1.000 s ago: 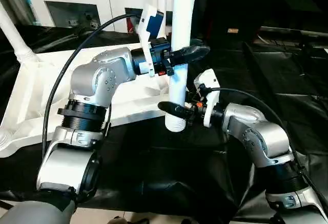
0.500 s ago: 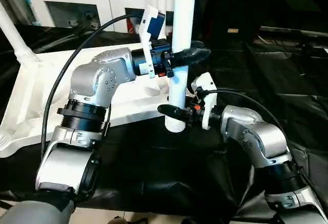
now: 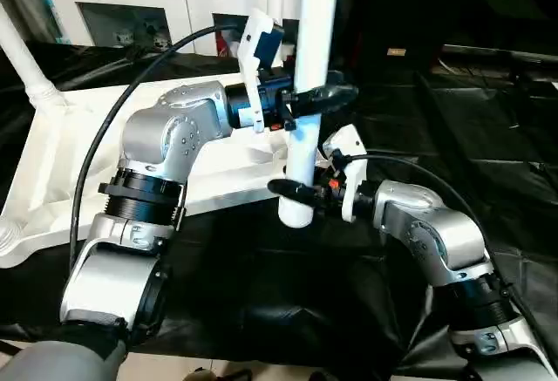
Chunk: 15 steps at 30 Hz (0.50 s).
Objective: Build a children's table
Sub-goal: Insert table leg to table base
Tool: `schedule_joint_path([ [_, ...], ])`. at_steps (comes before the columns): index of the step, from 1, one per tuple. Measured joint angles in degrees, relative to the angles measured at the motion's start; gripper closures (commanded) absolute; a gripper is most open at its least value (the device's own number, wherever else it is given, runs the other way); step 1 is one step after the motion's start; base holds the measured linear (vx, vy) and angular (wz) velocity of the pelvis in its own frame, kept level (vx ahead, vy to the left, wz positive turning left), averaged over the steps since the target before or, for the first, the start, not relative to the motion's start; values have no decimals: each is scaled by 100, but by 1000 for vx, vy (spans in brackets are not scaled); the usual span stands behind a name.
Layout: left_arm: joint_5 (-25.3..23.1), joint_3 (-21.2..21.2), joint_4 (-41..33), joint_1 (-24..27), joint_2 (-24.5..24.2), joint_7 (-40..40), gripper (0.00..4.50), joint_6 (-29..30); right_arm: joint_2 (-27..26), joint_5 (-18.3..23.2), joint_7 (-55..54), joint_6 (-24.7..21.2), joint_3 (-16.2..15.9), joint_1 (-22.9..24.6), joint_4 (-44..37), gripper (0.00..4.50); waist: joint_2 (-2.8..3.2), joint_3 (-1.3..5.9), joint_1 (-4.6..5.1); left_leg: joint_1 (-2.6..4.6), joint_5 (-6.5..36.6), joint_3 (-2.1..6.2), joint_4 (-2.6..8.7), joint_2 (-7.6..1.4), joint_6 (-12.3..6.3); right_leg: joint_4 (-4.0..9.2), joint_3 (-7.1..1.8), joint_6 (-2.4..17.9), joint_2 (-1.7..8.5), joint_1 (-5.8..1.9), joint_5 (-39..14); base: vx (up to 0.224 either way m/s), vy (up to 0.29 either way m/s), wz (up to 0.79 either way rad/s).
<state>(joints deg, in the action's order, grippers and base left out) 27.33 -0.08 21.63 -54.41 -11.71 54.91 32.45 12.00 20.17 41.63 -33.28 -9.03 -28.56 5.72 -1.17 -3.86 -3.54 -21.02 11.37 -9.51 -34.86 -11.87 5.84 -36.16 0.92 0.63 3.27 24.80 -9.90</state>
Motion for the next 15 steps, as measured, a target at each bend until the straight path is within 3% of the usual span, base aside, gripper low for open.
schedule_joint_path([
  [1,4,47,15,0,44,-55,161,-109,-20,3,-20,28,15,1,3,261,1,0,0,0,0,0,0,0,0,0,0,0,0,0,0,0,0,0],
  [4,401,705,215,-2,542,-316,144,-701,-271,68,-250,296,317,3,135,261,0,1,-7,-4,0,1,-4,0,-1,1,0,3,0,-2,3,0,0,0],
  [8,1555,1651,235,-25,846,-493,144,-479,-504,191,-784,678,836,-109,393,262,-1,0,7,-2,-5,-1,-5,0,-1,-2,-1,8,0,-1,9,0,0,0],
  [10,1804,1842,217,-25,791,-457,144,-383,-502,189,-1050,867,1067,-230,594,262,-2,0,2,-1,-11,0,-5,0,-1,-2,0,7,0,1,12,0,0,0],
  [13,1727,1732,90,15,521,-118,144,-311,-368,135,-1278,1054,1286,-324,829,262,-4,0,-1,0,-14,0,-4,0,0,1,0,5,0,1,14,0,0,0],
  [15,944,984,-9,237,-26,305,144,-704,-116,-96,-1294,1155,1239,-305,1031,262,0,2,-9,0,-14,0,-1,0,-1,5,0,4,1,-2,14,0,0,0],
])
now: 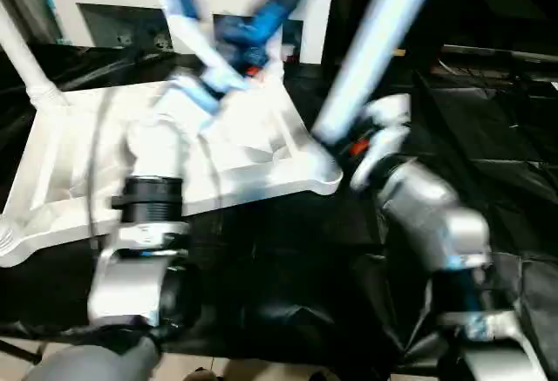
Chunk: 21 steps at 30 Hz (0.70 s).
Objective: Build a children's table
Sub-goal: Insert table leg to table base
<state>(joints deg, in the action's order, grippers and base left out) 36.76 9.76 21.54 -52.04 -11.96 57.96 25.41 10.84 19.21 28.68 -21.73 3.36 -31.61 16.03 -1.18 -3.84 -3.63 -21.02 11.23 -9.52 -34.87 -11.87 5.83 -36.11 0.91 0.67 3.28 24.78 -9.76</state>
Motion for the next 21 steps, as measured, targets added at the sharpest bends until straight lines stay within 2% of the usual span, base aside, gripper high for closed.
schedule_joint_path([
  [1,-309,-263,21,130,-148,126,144,-115,108,-90,-6,2,11,24,65,262,1,0,-2,1,-1,0,0,0,0,0,0,-2,0,0,1,0,0,0],
  [2,-967,-773,158,309,-441,343,144,-628,226,-163,19,2,17,89,87,262,1,0,-2,2,-4,1,1,0,-3,3,1,-5,0,2,2,0,0,0],
  [5,-2238,-1932,786,647,-864,683,144,-1507,433,-181,149,-29,62,288,79,262,3,0,9,3,-8,1,1,-1,-4,7,1,-16,1,8,9,0,0,0],
  [8,-2983,-2599,1431,702,-967,615,144,-1897,551,-172,311,-137,54,424,-27,262,10,-4,15,1,-12,0,-1,0,-2,7,-2,-29,1,14,20,0,0,0],
  [13,-3483,-2835,2325,380,-785,-45,144,-2043,576,-154,330,-184,35,430,-171,262,22,-1,30,5,-29,1,0,0,12,4,-3,-23,0,10,36,0,0,0],
  [14,-3559,-2846,2477,321,-779,-151,173,-2090,576,-153,351,-184,5,431,-185,262,28,2,38,3,-31,0,0,0,10,4,-5,-22,0,6,39,0,0,0],
  [18,-3766,-2860,3124,148,-742,-236,185,-2190,576,-159,412,-184,-51,449,-200,262,64,5,38,4,-35,1,-1,1,8,4,-5,-22,0,1,45,0,0,0],
  [19,-3787,-2860,3237,135,-736,-279,216,-2187,576,-159,427,-184,-67,469,-218,262,75,5,32,3,-36,1,-2,1,8,4,-5,-22,0,1,46,0,0,0],
  [21,-3884,-2870,3529,51,-716,-389,225,-2191,576,-161,430,-191,-88,511,-238,262,85,3,19,3,-36,2,-2,1,8,4,-3,-22,0,3,46,0,0,0],
])
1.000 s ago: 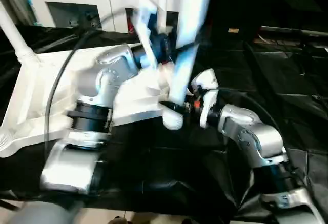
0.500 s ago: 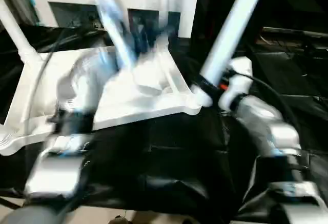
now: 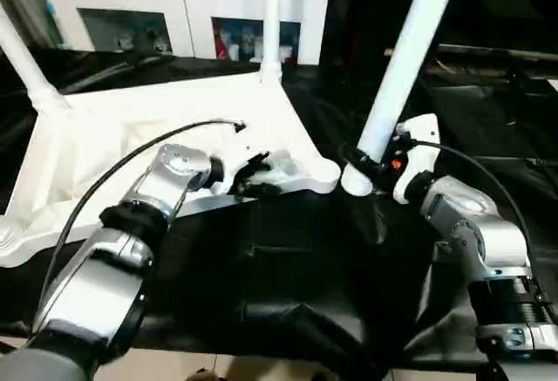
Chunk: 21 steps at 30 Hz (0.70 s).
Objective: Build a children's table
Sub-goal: Insert table leg to table base
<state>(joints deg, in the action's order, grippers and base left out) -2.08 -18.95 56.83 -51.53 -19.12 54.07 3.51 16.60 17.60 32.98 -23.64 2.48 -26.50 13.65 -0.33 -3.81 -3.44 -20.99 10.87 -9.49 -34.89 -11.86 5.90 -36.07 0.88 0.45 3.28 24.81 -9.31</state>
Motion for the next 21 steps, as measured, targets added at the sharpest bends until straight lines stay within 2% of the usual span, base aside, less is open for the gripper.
schedule_joint_path([
  [2,-20,12,235,-105,62,-21,225,-13,2,-1,-1,-9,-4,2,-6,262,20,6,-6,0,0,1,-1,2,-1,5,0,1,1,1,0,0,0,0],
  [5,-12,29,335,-156,187,-34,269,-27,3,-10,-2,-9,-7,2,-33,262,39,9,-23,-1,0,1,0,2,-1,10,1,1,3,1,0,0,0,0],
  [7,-42,37,555,-248,266,-88,275,-103,8,-26,-3,-9,-23,8,-63,262,49,9,-21,-1,0,2,-1,2,-1,11,2,1,2,1,1,0,0,0],
  [8,-83,38,689,-311,314,-144,275,-162,10,-29,-5,-9,-28,21,-106,262,62,11,-18,-1,0,2,-1,2,-1,15,2,2,2,1,3,0,0,0],
  [11,-173,38,884,-374,427,-242,315,-267,22,-29,-8,-9,-36,86,-190,262,113,17,-15,-2,1,2,0,3,-2,19,2,2,2,-3,3,0,0,0],
  [13,-223,38,974,-402,471,-250,314,-271,27,-29,-9,-9,-39,136,-211,262,140,9,-13,-3,1,2,0,2,-2,18,2,1,2,-3,4,0,0,0],
  [14,-262,38,1067,-442,500,-263,338,-274,35,-28,-11,-14,-39,170,-219,262,156,10,-11,-5,0,2,0,3,-2,18,1,1,2,-3,4,0,0,0],
  [17,-333,37,1184,-497,561,-336,359,-315,56,-28,-15,-60,-37,193,-229,262,186,14,8,-8,0,2,1,3,-2,18,1,1,2,-4,5,0,0,0],
  [19,-361,30,1247,-504,619,-376,370,-350,63,-27,-17,-63,-35,194,-238,262,194,16,8,-8,0,2,1,3,-2,18,1,1,1,-5,5,0,0,0],
  [21,-442,9,1363,-547,635,-413,401,-413,66,-27,-19,-71,-34,201,-263,262,196,15,13,-8,0,2,1,3,-2,19,1,1,1,-6,5,0,0,0],
])
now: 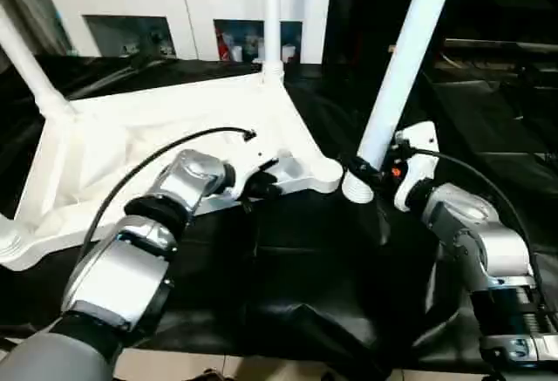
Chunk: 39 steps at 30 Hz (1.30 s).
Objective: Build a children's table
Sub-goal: Insert table leg to table base
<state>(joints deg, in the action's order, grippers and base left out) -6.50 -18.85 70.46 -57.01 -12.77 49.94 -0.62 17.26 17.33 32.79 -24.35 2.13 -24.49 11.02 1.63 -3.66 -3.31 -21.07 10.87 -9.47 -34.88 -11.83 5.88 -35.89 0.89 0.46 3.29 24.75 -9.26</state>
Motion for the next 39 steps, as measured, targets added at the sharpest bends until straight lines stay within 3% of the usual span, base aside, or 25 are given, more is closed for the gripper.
schedule_joint_path([
  [4,-47,1,31,-26,-44,348,429,-101,20,28,21,-20,1,23,-183,262,3,-1,8,0,1,0,3,0,-2,12,0,0,0,0,0,0,0,0],
  [7,-37,-4,3,8,-161,1126,448,-313,86,83,159,-53,-4,35,-287,262,2,-1,8,0,6,-1,12,0,-9,29,1,0,0,1,0,0,0,0],
  [13,103,-131,-729,513,-738,2432,450,-482,231,281,697,-279,-161,86,-457,262,-3,0,-24,2,4,-6,41,-4,-12,41,6,0,-2,-3,0,0,0,0],
  [17,35,-139,-951,698,-749,2204,450,-698,231,317,969,-403,-481,104,-592,262,-27,2,-67,17,-19,-12,33,-3,-35,43,3,8,6,-20,8,0,0,0],
  [22,-69,-118,-1026,761,-760,2084,450,-764,183,311,1044,-439,-644,140,-593,262,-63,-7,-28,74,-24,-15,35,-4,-39,79,0,-22,13,-90,-5,0,0,0],
  [27,-69,-123,-1339,920,-860,2094,450,-746,173,282,1162,-483,-745,125,-581,262,-98,-1,0,72,-23,-15,44,-4,-39,82,-2,-16,13,-87,-1,0,0,0],
  [39,-60,-108,-1500,985,-855,2223,450,-818,47,99,1361,-87,-852,-255,313,262,-101,1,-12,59,-19,-16,68,-4,-42,89,3,-4,12,-76,6,0,0,0],
])
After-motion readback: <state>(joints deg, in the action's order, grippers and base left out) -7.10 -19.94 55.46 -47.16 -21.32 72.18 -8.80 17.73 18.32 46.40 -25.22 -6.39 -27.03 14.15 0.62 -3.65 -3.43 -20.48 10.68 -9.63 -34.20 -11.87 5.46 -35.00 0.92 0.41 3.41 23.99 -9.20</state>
